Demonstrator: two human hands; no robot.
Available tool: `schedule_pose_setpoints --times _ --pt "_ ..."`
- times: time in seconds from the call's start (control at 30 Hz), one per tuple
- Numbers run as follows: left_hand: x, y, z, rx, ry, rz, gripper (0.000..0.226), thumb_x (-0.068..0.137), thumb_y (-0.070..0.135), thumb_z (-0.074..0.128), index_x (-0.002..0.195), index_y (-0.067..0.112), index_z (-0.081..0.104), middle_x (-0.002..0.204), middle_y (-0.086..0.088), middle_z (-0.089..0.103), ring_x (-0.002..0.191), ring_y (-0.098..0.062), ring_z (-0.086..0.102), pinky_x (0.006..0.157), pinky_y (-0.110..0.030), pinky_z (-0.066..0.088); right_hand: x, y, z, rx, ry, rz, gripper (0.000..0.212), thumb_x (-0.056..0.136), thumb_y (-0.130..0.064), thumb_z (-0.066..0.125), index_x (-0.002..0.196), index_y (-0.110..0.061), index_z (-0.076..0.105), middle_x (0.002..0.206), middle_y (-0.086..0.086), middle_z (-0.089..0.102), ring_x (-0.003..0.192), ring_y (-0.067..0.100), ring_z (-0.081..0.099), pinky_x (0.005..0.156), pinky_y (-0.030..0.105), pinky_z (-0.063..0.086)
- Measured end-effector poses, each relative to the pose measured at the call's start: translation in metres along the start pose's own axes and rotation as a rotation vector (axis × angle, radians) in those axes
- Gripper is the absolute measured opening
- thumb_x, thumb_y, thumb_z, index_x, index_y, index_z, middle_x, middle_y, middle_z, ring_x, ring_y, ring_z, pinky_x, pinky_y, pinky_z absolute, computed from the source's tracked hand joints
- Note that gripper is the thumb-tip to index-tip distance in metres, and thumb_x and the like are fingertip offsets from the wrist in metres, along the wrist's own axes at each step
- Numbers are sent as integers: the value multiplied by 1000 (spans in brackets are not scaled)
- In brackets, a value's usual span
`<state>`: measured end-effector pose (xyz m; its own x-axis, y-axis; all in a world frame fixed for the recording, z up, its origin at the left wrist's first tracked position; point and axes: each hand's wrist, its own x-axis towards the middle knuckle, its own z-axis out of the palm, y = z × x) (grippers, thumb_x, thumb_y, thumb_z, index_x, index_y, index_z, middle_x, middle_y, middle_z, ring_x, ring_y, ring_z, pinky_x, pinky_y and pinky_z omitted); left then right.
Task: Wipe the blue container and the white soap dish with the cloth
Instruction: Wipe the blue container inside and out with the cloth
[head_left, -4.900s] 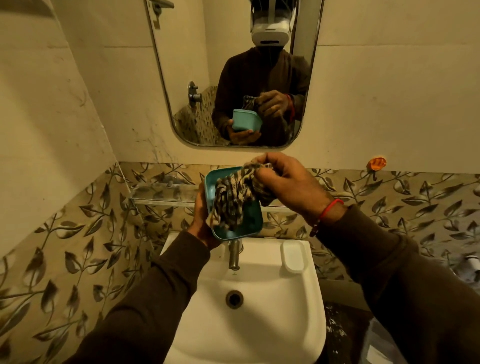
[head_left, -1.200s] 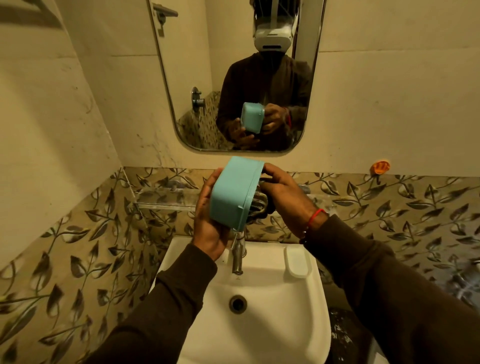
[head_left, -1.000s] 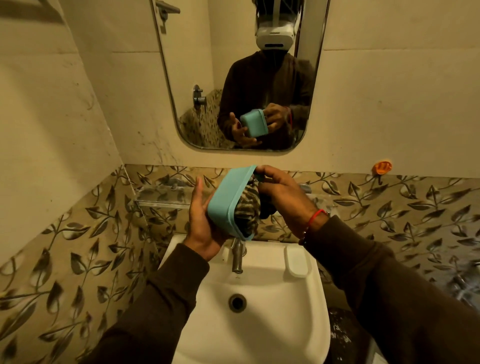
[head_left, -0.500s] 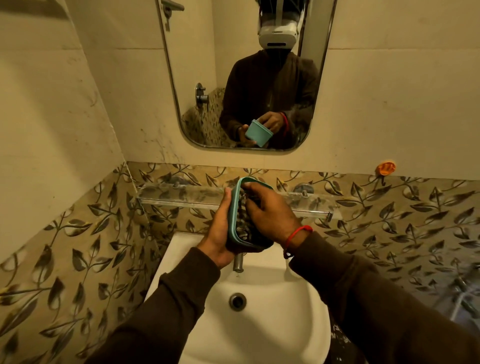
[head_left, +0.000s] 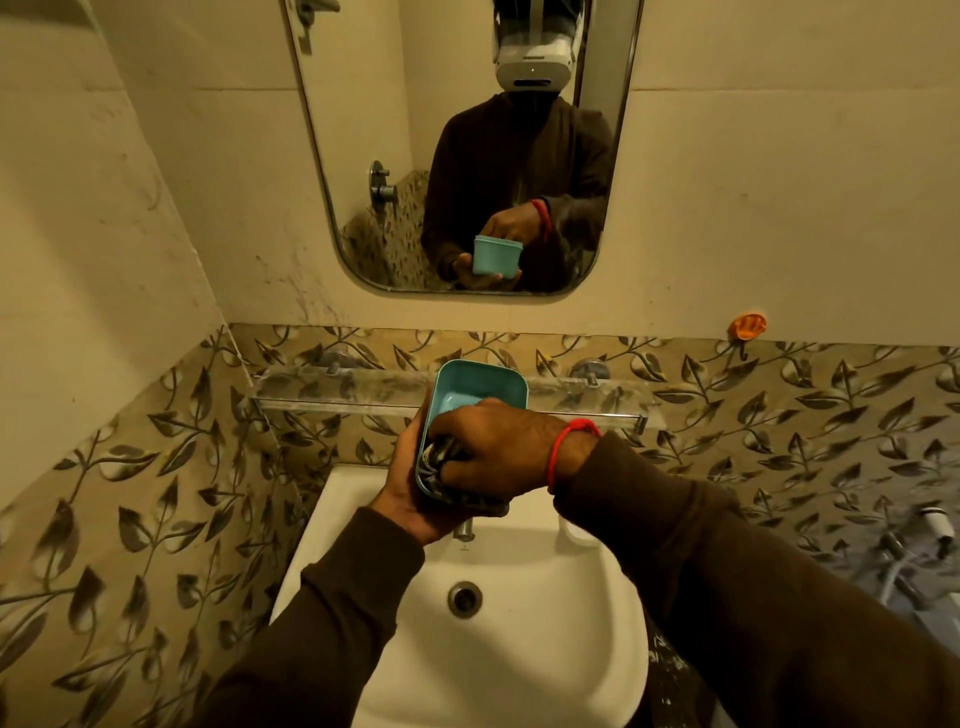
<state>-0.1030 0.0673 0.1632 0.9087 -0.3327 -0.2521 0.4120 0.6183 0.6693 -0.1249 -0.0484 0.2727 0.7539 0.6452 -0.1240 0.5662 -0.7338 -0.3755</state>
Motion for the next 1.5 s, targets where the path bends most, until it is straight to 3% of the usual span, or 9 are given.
schedule_pose_setpoints --times 0.2,0.37,0.67,0.8,0.87,1.03,1.17,1.3,1.5 --pt "-16 1 1 -19 -140 -26 57 75 57 66 113 14 70 107 -17 69 89 -33 67 74 -39 53 -6 9 -28 567 175 11 13 87 -22 64 100 -23 65 98 0 68 95 19 65 87 44 57" --pt "-19 2 6 -149 -127 -99 66 77 57 54 111 4 74 115 -21 67 92 -33 63 63 -36 56 5 22 -38 361 632 33 23 85 -22 65 109 -21 64 105 0 67 99 16 62 90 38 54" --pt "-10 -4 -7 -63 -72 35 25 90 21 65 109 5 69 105 -26 72 90 -40 69 81 -55 55 0 1 4 49 295 -273 25 84 -9 65 107 -17 63 111 -2 59 98 12 53 83 27 49" --pt "-7 -7 -16 -156 -32 -3 77 63 12 87 132 6 53 152 -31 37 125 -47 45 105 -67 38 -11 0 -9 142 111 -350 18 83 -6 65 100 -14 65 103 -1 66 88 3 59 76 20 52" --pt "-13 -3 -6 -90 -49 -44 46 74 37 73 110 9 74 124 -26 60 106 -42 59 91 -52 48 -17 6 -21 379 84 -291 19 83 0 61 99 -11 64 104 2 64 87 2 63 66 15 54" --pt "-26 4 -7 -184 -48 -100 68 78 58 52 115 5 72 116 -22 66 92 -34 62 57 -37 56 -14 24 -37 845 475 -288 26 84 0 57 108 -11 58 111 6 62 107 17 60 93 40 54" --pt "-21 3 -7 -73 -15 -92 83 83 55 66 149 10 43 140 -23 52 106 -41 58 70 -48 57 -5 30 -43 467 534 -228 50 85 -8 65 132 -14 48 129 6 54 119 18 54 104 40 46" --pt "-23 4 12 -88 -32 -33 57 99 57 44 128 15 69 130 -19 65 108 -36 65 91 -50 55 10 40 -28 -292 372 -72 70 83 -27 67 144 -24 32 144 5 37 125 29 37 103 48 37" --pt "-25 9 23 -29 -3 37 66 97 59 45 142 13 55 140 -19 59 121 -34 61 99 -47 53 14 51 -13 -62 606 4 54 78 -32 70 125 -17 49 114 9 58 105 29 55 89 44 49"
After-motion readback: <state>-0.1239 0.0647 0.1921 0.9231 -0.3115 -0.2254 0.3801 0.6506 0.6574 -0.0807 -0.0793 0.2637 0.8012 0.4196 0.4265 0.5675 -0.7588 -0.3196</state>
